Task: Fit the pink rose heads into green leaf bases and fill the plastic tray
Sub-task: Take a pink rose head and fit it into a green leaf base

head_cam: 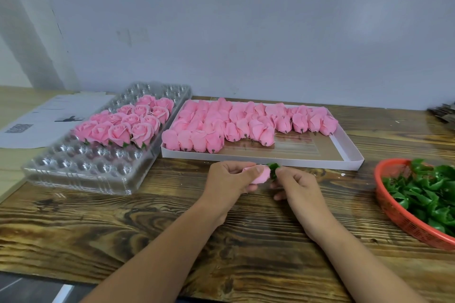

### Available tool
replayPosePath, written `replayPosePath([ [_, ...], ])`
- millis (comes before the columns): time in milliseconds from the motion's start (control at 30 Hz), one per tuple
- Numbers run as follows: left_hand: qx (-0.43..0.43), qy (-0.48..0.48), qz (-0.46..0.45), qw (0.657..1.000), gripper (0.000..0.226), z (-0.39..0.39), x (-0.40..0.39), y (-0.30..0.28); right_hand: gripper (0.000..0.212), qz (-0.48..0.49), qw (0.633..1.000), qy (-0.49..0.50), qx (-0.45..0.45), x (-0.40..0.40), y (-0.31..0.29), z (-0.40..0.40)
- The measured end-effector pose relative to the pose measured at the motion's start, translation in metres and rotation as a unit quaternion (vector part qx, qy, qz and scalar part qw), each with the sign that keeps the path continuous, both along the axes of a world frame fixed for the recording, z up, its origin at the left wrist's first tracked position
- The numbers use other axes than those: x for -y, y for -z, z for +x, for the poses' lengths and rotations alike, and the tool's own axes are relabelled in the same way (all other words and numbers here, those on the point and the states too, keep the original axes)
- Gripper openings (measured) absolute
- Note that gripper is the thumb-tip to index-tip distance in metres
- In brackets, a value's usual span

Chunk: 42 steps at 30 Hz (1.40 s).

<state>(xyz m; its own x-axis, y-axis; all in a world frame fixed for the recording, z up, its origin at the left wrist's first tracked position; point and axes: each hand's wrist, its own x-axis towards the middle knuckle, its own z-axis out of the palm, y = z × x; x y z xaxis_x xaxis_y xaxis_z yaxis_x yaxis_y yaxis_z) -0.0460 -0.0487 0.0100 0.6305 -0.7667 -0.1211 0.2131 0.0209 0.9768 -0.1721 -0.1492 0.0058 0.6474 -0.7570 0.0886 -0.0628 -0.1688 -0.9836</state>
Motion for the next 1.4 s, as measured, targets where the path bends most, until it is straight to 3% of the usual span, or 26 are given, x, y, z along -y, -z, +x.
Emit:
replayPosePath([
  [300,-0.003,-0.012,0.002,1.000,0.013,0.000,0.001,0.001,0.037,0.042,0.999,0.002,-0.014,0.006,0.002,0.000],
  [433,0.004,-0.002,-0.003,1.000,0.009,-0.001,-0.001,0.000,0.023,-0.009,1.000,-0.013,-0.016,0.001,-0.001,-0.001],
  [533,0.005,0.000,0.001,1.000,0.007,0.000,-0.001,-0.001,0.027,-0.024,0.999,-0.012,-0.020,0.001,-0.001,-0.001],
  [800,0.001,-0.012,0.001,1.000,0.014,0.000,0.000,0.000,0.035,0.050,0.998,0.033,-0.029,0.006,0.003,0.001],
  [1400,0.060,-0.026,0.010,0.998,0.010,-0.003,-0.001,0.001,0.034,0.085,0.996,0.017,-0.003,0.015,0.013,0.003],
])
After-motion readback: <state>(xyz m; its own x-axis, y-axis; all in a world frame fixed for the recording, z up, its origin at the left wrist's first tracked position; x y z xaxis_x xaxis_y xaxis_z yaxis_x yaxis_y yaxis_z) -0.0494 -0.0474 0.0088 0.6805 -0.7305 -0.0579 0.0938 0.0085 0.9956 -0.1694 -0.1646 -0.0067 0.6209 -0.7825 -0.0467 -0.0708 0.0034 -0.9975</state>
